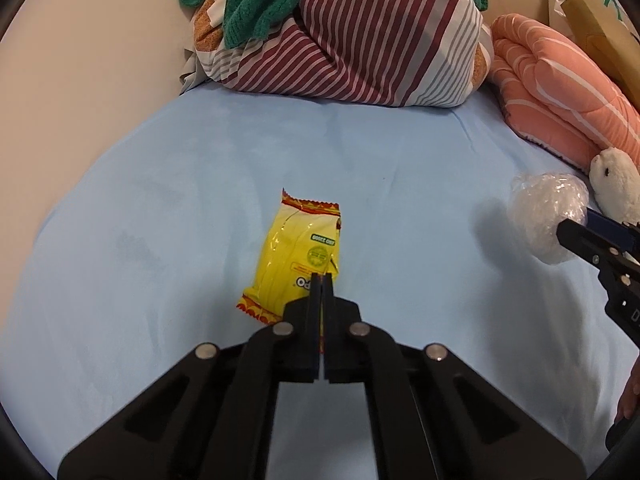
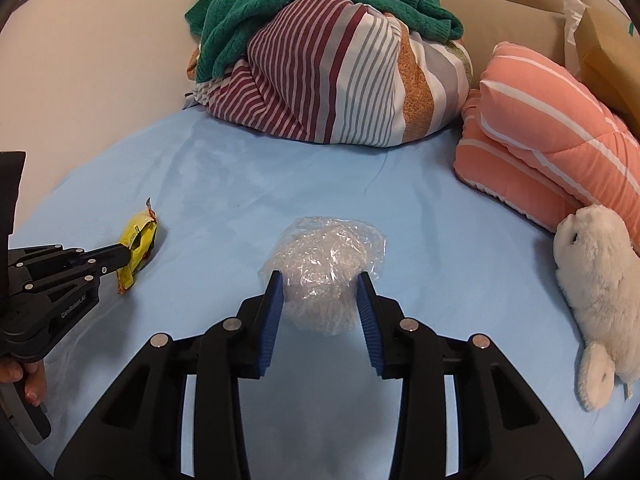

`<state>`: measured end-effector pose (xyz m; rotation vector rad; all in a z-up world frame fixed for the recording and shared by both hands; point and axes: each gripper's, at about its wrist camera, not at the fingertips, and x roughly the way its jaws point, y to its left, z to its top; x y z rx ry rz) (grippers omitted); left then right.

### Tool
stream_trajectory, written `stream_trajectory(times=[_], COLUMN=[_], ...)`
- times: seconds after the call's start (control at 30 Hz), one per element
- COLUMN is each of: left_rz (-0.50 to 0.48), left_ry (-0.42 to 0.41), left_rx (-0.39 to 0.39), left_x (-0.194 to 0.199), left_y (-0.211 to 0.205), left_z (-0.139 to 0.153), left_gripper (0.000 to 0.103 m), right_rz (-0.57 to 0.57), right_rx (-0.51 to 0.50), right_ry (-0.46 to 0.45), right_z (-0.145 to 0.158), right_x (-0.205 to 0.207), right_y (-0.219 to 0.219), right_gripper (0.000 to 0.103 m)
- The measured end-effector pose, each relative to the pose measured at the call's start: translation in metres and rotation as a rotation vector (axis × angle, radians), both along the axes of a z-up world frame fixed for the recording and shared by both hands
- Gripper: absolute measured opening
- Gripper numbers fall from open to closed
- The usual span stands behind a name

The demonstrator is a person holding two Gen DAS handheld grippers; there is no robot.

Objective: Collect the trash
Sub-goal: 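Grasp the yellow snack wrapper with the left tool while the right tool grasps the clear plastic bag, then carry the yellow wrapper and plastic bag over the grey bin with both tools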

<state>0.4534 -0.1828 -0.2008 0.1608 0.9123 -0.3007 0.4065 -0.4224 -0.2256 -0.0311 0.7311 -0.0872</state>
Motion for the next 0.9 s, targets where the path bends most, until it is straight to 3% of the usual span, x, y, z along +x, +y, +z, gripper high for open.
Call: stream_trajectory(times=[0.37, 0.9], left_rz=[-0.007, 0.0], left_ry=[-0.004, 0.02], left_rx=[-0.027, -0.078], left_x=[-0.014, -0.079], left_y=[0.007, 0.036], left_z=[0.016, 0.044], left_gripper=[0.001, 0.0], right_rz=[0.025, 0.081], right_rx=[0.027, 0.063], right_ry=[-0.006, -0.022], right_z=[0.013, 0.041], right_x=[-0.014, -0.079], right_y=[0.005, 0.04], right_gripper=[0.035, 0.035])
